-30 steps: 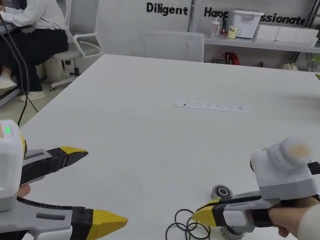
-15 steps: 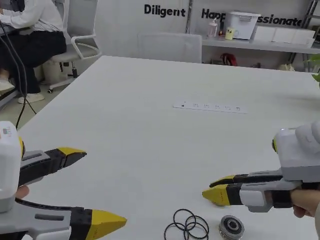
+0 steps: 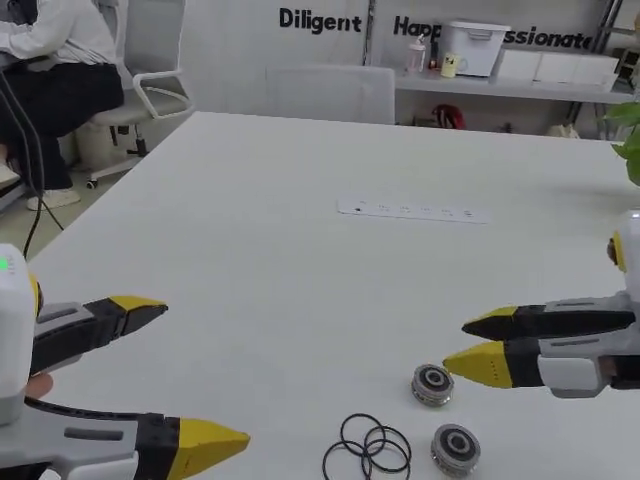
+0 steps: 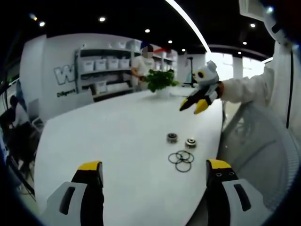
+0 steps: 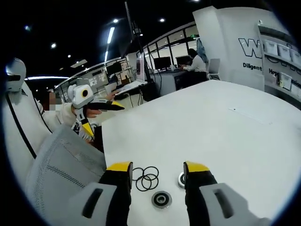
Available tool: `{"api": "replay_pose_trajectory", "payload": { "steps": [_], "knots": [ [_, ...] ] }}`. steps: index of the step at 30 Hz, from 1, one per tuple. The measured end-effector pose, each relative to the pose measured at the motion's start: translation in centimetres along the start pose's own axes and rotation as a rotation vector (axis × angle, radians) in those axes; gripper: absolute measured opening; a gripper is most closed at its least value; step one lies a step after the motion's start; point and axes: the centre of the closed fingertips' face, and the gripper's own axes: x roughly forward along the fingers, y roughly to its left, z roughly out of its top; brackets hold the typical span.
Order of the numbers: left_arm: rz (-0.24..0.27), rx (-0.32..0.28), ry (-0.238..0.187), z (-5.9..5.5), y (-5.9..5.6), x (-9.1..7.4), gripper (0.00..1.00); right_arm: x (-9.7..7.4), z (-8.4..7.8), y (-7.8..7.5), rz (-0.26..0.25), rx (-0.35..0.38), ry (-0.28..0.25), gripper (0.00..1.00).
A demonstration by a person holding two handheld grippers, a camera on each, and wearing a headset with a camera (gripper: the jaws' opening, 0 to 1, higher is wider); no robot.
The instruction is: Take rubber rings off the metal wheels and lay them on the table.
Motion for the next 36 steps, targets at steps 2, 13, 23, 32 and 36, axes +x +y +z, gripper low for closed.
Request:
{"api": "replay_pose_trajectory", "payload": {
  "steps": [2, 13, 23, 32, 36],
  "knots": [
    [-0.002, -0.001, 0.001, 0.0, -0.1, 0.1, 0.92, -0.6, 0.3, -0.1, -0.004, -0.016, -0.01, 0.43],
    [-0.003, -0.007, 0.007, -0.3, -0.2, 0.1, 0.94, -4.6, 1.2, -1.4, -0.036, -0.071, -0.102, 0.66],
    [0.014, -0.036, -0.005, -0.2, -0.1, 0.1, 0.97, -7.8, -0.7, -3.8, -0.126, -0.071, -0.125, 0.78],
    [0.015, -0.043, -0.004, -0.1, -1.0, 0.2, 1.0, -8.5, -3.6, -3.6, -0.142, -0.035, -0.116, 0.83],
    [0.02, -0.054, 0.001, -0.2, -1.5, 0.1, 1.0, -8.5, -5.3, -3.4, -0.142, -0.024, -0.085, 0.86]
  ]
}}
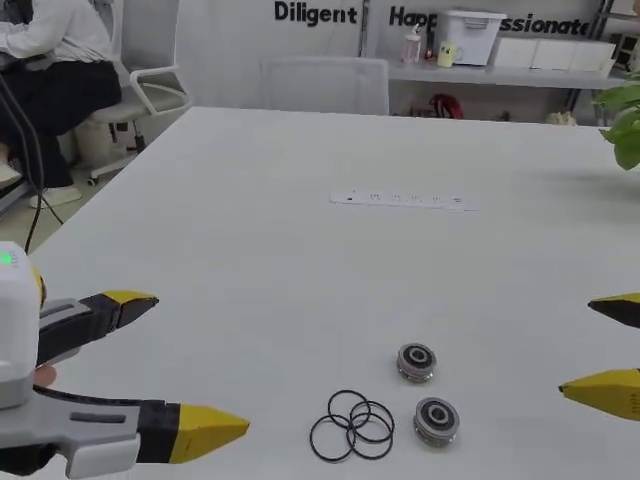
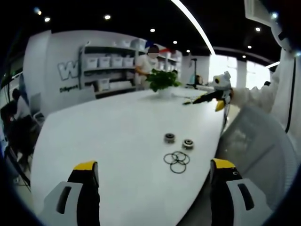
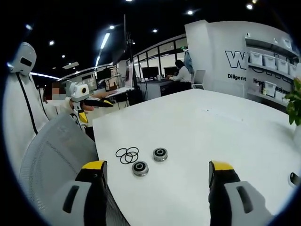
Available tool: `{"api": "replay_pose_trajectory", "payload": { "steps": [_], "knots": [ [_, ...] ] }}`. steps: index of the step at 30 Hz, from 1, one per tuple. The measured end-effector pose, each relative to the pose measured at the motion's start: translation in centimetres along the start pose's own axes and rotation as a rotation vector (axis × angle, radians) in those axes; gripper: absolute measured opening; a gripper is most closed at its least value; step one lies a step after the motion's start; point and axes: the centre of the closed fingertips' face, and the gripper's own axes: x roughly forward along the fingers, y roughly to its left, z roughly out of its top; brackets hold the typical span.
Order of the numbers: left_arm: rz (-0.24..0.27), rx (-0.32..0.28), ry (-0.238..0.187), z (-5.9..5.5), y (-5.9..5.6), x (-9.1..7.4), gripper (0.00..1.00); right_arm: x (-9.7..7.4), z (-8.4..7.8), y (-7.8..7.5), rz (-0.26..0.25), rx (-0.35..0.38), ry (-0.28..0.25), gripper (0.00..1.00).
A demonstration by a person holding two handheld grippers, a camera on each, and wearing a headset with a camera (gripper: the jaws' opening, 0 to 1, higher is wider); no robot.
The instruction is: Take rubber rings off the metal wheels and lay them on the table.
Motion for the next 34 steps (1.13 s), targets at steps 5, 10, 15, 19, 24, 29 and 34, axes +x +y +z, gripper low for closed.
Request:
{"api": "replay_pose_trajectory", "payload": {
  "steps": [5, 10, 15, 19, 24, 29, 34],
  "knots": [
    [0.005, -0.012, 0.015, -0.6, -0.5, 0.0, 1.0, -0.1, -1.7, 0.8, 0.012, 0.029, 0.018, 0.88],
    [0.002, -0.033, 0.035, -1.7, -1.3, 0.3, 1.0, 0.0, -3.2, 1.5, 0.024, 0.052, 0.043, 0.89],
    [0.015, -0.056, 0.062, -3.0, -1.7, 0.2, 1.0, 0.2, -4.9, 2.0, 0.03, 0.077, 0.073, 0.9],
    [0.031, -0.081, 0.067, -3.7, -1.6, 0.0, 1.0, 0.5, -6.0, 2.6, 0.039, 0.09, 0.097, 0.9],
    [0.043, -0.106, 0.083, -4.6, -1.5, 0.1, 1.0, 0.7, -7.6, 2.8, 0.038, 0.098, 0.145, 0.9],
    [0.053, -0.132, 0.086, -4.8, -1.4, 0.0, 1.0, 0.5, -8.8, 3.1, 0.035, 0.116, 0.173, 0.9],
    [0.055, -0.131, 0.094, -4.9, -1.4, 0.0, 1.0, 0.1, -9.1, 3.1, 0.02, 0.126, 0.172, 0.9]
  ]
}}
